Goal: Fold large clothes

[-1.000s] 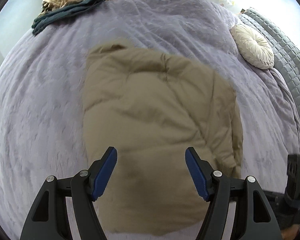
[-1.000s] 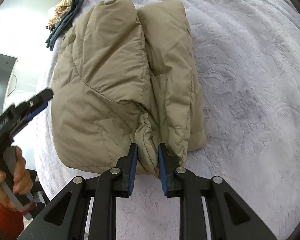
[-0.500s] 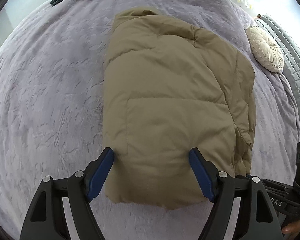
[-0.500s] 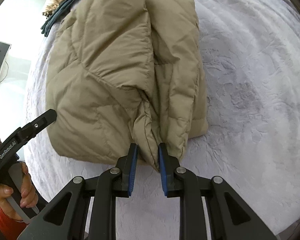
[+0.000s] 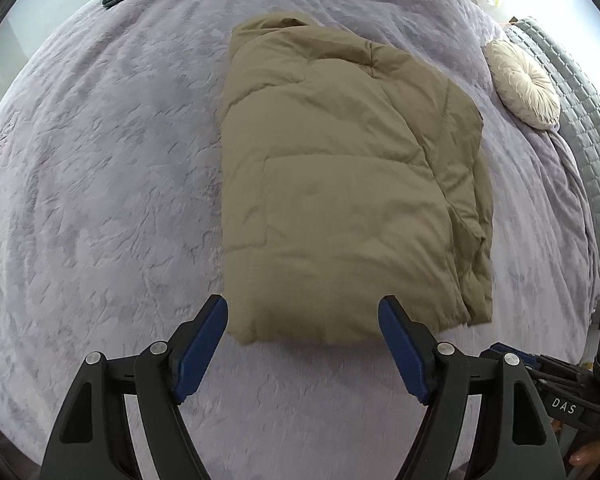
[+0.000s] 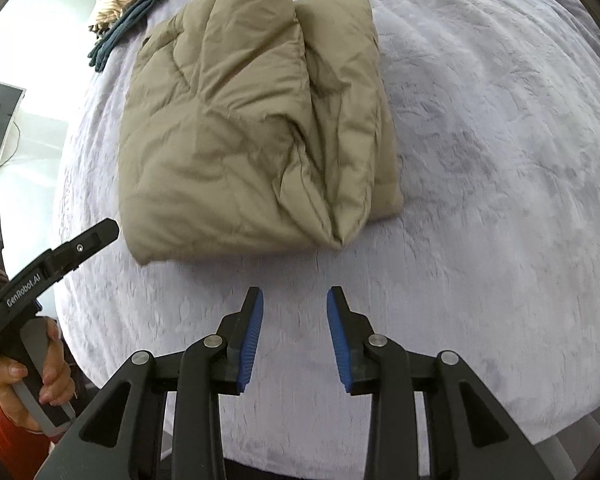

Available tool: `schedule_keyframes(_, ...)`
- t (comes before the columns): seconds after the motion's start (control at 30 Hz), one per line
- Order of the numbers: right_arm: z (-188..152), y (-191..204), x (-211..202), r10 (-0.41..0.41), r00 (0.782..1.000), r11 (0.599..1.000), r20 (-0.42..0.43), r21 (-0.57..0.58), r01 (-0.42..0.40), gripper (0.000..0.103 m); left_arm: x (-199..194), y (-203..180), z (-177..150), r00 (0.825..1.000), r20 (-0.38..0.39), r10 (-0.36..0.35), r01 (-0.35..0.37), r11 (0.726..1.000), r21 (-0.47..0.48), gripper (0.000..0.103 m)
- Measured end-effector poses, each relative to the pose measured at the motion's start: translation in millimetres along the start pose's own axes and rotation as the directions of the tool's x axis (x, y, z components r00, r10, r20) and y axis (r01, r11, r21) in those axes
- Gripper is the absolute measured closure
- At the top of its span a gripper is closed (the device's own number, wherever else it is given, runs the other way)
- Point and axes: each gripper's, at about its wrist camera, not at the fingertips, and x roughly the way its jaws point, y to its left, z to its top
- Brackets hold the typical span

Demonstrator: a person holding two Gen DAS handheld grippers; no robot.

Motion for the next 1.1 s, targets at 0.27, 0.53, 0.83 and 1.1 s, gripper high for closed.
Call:
schedule_keyframes(0.27,-17.0,-1.2,-11.2,-0.007,1.0,1.0,-0.004,0.012,0.007,0.061,-22.1,2.4,-22.9,1.0,-0.005,-0.002,0.002,1.0,-0.015,0.024)
schedule_keyframes(0.53,-13.1,18.2,-34.3,-0.043,0.998,0.998,0.054,-0.041,0.045,0.045,-48.0,13.3,-41.2,0.999,0.02,0.037,-0.037,0.999,0.009,0.024)
schedule_keyframes(0.83,4.0,48.8,-69.9,-0.1,0.981,0.983,0.165,-0.136,0.123,0.028,-90.5,22.5,-30.3,0.989,0.126,0.074,-0.068,0.996,-0.05,0.001)
schedule_keyframes(1.1,20.0,61.4,-107.1,-0.104,0.957,0.986,0.272,-0.1,0.136,0.014,-128.0,8.0,-7.5,0.972,0.208,0.104,-0.101,0.995,-0.023,0.001)
